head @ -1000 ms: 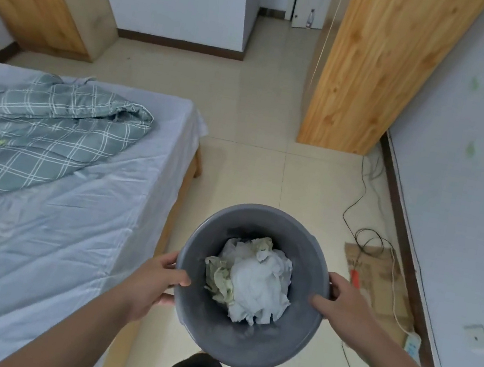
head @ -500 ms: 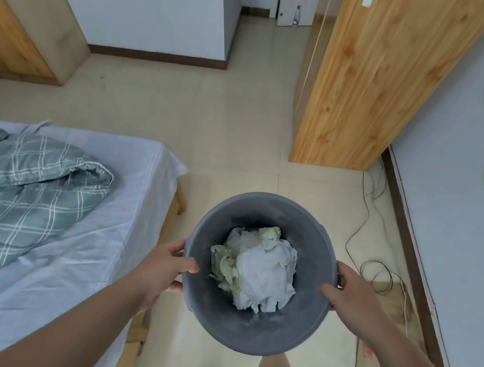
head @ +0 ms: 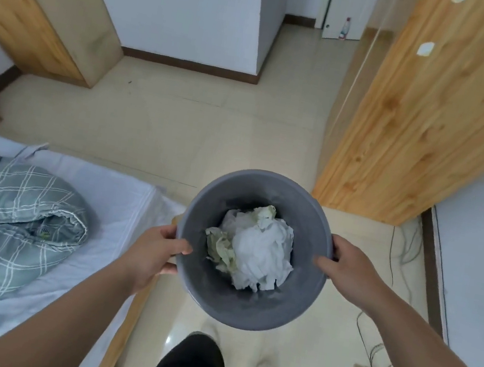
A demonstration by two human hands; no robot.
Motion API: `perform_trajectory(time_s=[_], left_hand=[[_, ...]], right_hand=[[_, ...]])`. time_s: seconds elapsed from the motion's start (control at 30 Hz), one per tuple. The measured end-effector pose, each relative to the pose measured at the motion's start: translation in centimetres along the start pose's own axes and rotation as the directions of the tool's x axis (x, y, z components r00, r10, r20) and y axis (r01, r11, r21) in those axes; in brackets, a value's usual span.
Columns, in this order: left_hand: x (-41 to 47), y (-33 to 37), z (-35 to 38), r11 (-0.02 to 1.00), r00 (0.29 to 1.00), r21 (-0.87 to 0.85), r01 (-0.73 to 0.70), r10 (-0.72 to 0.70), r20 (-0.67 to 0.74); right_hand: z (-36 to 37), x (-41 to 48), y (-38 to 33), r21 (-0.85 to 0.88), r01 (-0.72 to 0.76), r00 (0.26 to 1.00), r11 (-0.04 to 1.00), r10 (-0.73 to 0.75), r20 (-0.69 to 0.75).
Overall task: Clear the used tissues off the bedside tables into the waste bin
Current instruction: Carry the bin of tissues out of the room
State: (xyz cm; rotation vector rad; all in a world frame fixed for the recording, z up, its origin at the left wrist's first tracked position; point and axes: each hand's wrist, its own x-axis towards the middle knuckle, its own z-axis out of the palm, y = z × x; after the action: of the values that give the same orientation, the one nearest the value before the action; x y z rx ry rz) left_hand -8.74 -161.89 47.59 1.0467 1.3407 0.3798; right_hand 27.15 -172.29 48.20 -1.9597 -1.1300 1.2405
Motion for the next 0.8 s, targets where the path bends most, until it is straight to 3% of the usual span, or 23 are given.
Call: perform_trajectory(time_s=[0.2,0.57,0.8], left_hand=[[10.3,4.4,-1.8,0.995,0.995,-0.094,0.028,-0.037,-0.097],[31.1,20.6,-10.7,0.998,0.999,-0.038,0.043,-0.044,-0.020],[42.5,29.0,-11.8,0.998,0.999,-0.047,0.028,-0.029,-0.019]], right_hand=[[-0.9,12.8,-4.6,0.073,-0.035,0.999,0.997,0.032,0.044],[-3.3,34.1,-16.9,0.175,-0.069,0.998,0.982,0.065,0.024],[-6.2,48.1,-20.3,0.227,-0.086,0.996,0.970,0.079,0.040]])
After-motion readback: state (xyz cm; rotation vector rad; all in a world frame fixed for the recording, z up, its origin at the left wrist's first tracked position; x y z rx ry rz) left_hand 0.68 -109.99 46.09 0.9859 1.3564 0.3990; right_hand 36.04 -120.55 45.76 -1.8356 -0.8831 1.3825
